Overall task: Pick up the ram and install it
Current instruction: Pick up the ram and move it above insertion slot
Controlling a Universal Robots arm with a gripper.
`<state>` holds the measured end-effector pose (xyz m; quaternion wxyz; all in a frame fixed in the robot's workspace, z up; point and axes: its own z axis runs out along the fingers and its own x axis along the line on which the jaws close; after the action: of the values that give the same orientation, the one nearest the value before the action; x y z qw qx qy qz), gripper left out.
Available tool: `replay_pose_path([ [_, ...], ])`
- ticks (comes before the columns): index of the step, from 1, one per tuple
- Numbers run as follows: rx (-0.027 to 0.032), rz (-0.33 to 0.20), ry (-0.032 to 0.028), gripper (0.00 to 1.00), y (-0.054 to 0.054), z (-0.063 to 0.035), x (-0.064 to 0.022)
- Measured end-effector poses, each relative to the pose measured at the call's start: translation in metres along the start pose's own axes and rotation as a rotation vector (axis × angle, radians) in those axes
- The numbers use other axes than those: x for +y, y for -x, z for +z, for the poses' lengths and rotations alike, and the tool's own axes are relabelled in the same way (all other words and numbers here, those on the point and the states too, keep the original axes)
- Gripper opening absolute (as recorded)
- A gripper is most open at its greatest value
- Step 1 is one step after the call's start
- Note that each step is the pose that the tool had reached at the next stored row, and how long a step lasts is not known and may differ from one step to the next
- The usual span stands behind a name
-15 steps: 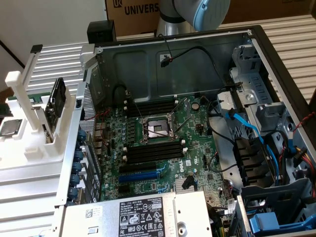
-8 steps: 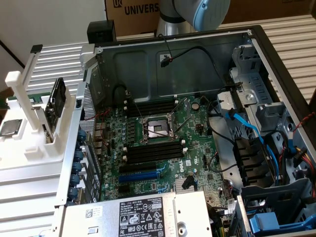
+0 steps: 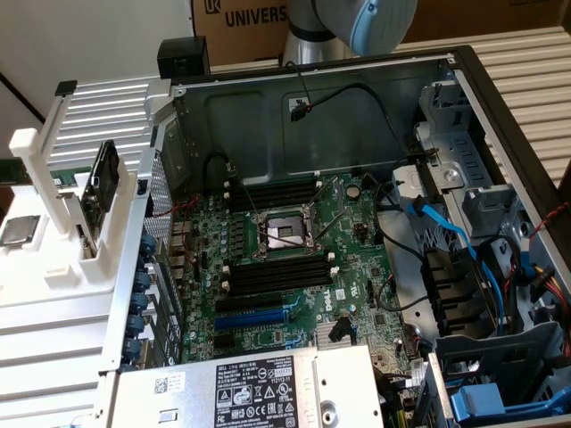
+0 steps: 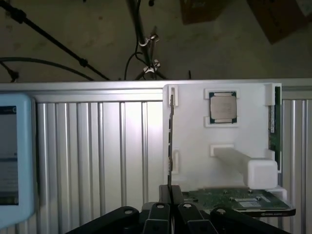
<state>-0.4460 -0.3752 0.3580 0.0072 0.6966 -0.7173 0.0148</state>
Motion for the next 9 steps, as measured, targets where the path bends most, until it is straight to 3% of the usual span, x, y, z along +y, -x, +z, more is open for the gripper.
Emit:
replay_pose_path([
  [9, -0.0002, 0.000, -0.0045, 0.13, 0.000, -0.0130, -0.0262],
])
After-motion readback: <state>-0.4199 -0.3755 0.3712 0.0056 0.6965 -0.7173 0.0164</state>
